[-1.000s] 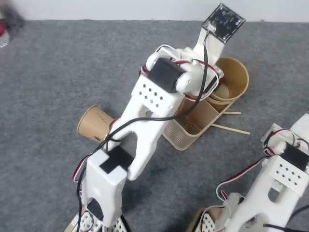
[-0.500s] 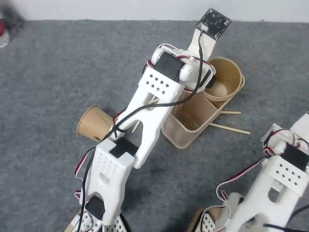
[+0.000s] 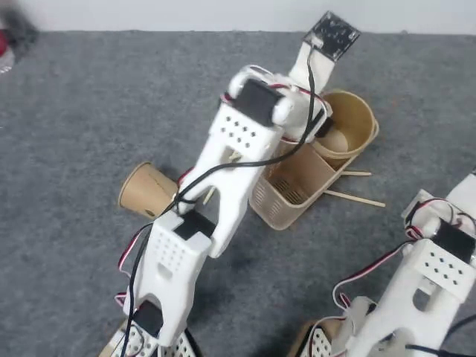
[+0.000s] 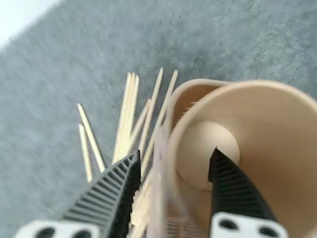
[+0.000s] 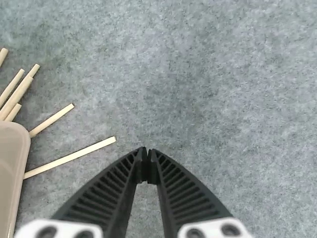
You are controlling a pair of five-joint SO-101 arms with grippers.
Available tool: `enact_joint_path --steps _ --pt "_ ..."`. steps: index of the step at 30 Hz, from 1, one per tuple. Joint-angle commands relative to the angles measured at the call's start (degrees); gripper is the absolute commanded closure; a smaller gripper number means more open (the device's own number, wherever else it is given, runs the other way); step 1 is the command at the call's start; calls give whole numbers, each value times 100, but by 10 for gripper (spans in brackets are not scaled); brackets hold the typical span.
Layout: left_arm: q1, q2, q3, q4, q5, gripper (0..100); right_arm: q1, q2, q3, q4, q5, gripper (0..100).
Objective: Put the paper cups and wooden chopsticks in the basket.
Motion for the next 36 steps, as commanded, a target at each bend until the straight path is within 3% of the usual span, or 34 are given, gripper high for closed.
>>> enact_joint_path --steps 1,6,10,16,21,30,36 --pt "-105 -1081 -690 220 -185 777 -48 -163 -44 -110 149 992" --pt "-527 -2259 -286 220 -422 776 -48 -163 -44 -119 158 992" --pt "-1336 -3446 787 220 -695 776 -48 -163 -35 -110 158 992" --pt "-2989 -4853 3222 202 -1916 776 -48 -145 -35 -127 158 992" --pt "-4070 -5204 4796 9 -2796 778 -48 -145 -35 -127 158 992" --pt "-5389 -5187 6422 -1424 -3007 784 -48 -163 105 -277 167 992" --pt "-5495 -5187 8593 -2602 -3613 880 -57 -163 193 -409 167 992"
